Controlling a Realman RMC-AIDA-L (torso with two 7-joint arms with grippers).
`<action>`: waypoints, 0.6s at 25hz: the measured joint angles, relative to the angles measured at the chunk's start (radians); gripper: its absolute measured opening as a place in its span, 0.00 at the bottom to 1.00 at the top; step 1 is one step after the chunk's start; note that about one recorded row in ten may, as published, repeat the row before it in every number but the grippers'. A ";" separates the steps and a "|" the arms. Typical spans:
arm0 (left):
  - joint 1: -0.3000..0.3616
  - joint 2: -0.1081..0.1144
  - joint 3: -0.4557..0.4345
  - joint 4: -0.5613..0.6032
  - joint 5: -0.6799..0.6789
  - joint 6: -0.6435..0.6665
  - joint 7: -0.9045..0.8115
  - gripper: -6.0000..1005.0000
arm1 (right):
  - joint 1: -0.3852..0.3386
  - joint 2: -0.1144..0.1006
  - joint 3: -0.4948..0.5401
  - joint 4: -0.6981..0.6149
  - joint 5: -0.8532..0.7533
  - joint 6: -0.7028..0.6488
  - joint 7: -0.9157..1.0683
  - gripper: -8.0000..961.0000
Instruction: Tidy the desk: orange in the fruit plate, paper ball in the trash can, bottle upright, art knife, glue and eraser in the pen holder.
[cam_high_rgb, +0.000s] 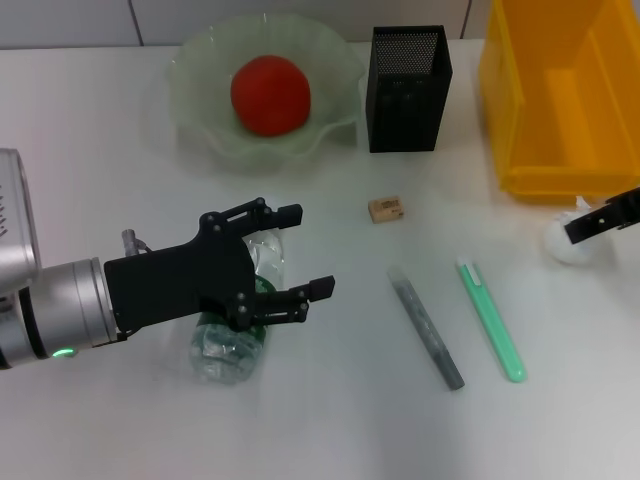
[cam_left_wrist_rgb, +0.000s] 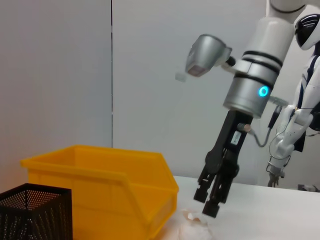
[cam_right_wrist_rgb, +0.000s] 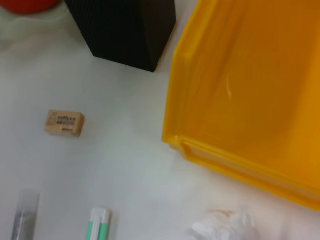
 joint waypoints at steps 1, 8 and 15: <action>0.000 0.000 0.000 0.000 0.000 0.000 0.000 0.86 | 0.000 0.000 0.000 0.000 0.000 0.000 0.000 0.81; -0.002 -0.002 -0.001 0.000 0.000 -0.007 0.002 0.86 | 0.077 0.000 -0.033 0.190 -0.021 0.088 0.001 0.78; 0.000 -0.002 -0.008 0.001 0.000 -0.012 0.004 0.86 | 0.097 -0.002 -0.033 0.225 -0.029 0.088 -0.001 0.70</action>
